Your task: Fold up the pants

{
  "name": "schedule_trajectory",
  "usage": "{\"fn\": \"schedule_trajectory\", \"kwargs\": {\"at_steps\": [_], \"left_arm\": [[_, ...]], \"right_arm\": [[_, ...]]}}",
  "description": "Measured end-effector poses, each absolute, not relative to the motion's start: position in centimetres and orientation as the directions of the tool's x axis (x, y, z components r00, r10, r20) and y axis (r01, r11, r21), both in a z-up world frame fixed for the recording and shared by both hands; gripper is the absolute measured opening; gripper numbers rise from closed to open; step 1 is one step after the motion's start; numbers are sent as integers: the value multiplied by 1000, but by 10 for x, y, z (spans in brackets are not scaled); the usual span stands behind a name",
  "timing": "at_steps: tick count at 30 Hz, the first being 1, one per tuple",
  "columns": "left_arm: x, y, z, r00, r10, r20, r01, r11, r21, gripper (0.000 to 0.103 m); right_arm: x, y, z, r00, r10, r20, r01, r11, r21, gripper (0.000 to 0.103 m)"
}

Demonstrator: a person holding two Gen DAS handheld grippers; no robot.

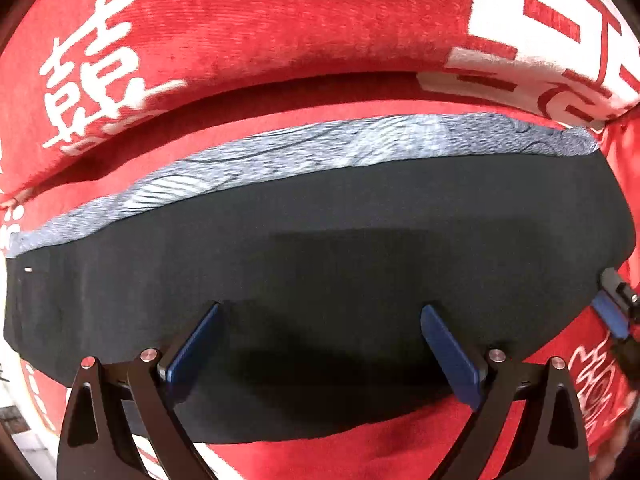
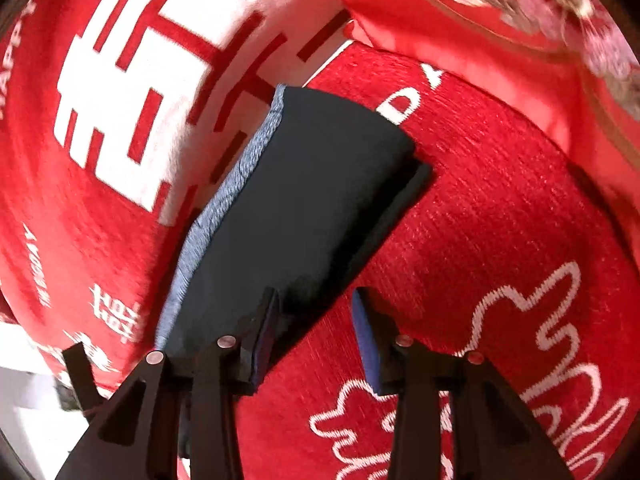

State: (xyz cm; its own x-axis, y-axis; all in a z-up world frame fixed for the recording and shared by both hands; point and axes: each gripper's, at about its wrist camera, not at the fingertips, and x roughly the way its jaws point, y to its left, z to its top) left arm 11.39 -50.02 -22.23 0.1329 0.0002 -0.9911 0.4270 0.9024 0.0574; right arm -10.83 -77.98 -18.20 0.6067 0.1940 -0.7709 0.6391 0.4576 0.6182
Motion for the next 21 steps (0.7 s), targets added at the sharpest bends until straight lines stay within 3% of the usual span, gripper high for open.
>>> {"fn": "schedule_trajectory", "kwargs": {"at_steps": [9,21], "left_arm": [[112,-518,-226,130,5,-991,432,900,62,99],[112,-522,-229,133,11,-991,439,896,69,99]], "right_arm": [[-110,-791,-192,686,214,-695,576,423,699,43],[-119,-789,-194,690,243,-682,573,393,719,43]]}}
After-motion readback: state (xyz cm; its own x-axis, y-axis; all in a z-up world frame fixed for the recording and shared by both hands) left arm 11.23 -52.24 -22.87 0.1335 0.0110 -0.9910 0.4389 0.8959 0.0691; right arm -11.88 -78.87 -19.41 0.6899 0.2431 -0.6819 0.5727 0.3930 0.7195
